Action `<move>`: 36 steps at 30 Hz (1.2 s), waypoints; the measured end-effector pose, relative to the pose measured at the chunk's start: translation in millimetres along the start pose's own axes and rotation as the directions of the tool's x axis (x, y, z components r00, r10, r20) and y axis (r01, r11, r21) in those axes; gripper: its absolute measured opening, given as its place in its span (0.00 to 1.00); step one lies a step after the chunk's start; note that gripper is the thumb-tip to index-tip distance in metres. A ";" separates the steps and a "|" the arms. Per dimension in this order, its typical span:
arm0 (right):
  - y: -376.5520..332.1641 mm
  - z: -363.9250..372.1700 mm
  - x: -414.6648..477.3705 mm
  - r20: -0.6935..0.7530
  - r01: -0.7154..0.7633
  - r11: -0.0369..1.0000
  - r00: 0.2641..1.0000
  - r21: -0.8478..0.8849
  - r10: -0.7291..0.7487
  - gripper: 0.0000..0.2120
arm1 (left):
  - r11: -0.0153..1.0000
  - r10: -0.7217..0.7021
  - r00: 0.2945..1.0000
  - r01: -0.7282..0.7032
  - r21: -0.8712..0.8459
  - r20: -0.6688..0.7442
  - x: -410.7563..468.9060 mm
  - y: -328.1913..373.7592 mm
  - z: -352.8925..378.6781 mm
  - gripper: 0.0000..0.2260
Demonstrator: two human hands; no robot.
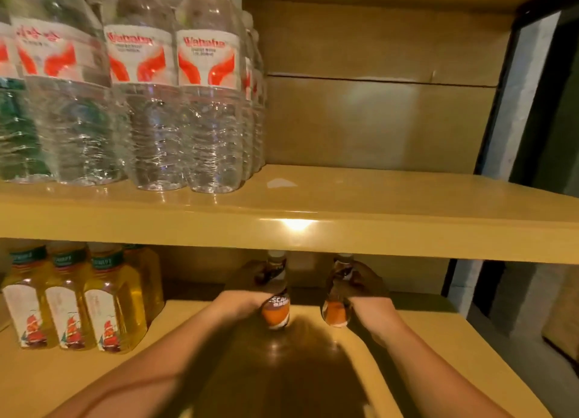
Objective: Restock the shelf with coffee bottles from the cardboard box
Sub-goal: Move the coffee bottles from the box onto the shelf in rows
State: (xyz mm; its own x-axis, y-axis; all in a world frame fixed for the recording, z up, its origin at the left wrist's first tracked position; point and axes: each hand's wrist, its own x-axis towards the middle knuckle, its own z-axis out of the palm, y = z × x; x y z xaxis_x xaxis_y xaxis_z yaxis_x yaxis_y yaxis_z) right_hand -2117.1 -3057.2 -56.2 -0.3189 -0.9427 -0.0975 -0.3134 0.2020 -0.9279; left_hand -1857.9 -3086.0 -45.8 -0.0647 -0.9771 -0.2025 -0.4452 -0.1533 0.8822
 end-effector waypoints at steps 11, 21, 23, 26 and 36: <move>11.3 15.5 30.9 -0.016 0.284 0.957 0.958 -0.053 -0.285 0.12 | 0.868 0.463 0.856 -0.491 -0.081 -0.229 44.3 -2.9 24.7 0.17; 2.4 48.6 36.3 0.102 0.426 0.904 0.901 -0.034 -0.421 0.28 | 0.799 0.601 0.780 -0.595 0.088 -0.174 55.6 -8.2 28.0 0.28; 2.9 52.1 41.5 0.094 0.428 0.904 0.900 -0.002 -0.426 0.27 | 0.795 0.607 0.782 -0.598 0.106 -0.141 58.7 -8.7 27.1 0.30; 2.8 53.1 48.5 0.137 0.459 0.886 0.883 -0.059 -0.449 0.26 | 0.794 0.607 0.786 -0.591 0.141 -0.118 64.2 -11.5 22.2 0.32; 5.9 60.5 60.5 0.001 0.502 0.858 0.863 -0.107 -0.504 0.29 | 0.843 0.535 0.813 -0.533 0.077 -0.227 76.1 -18.8 22.3 0.33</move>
State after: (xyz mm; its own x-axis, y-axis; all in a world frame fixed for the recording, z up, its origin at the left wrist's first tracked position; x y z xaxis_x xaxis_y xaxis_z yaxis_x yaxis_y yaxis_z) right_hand -2084.1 -3129.1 -89.4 -0.1166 -0.9162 0.3835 -0.5251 -0.2709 -0.8068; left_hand -1874.3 -3154.2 -87.2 -0.0878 -0.9104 0.4042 -0.4092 0.4029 0.8187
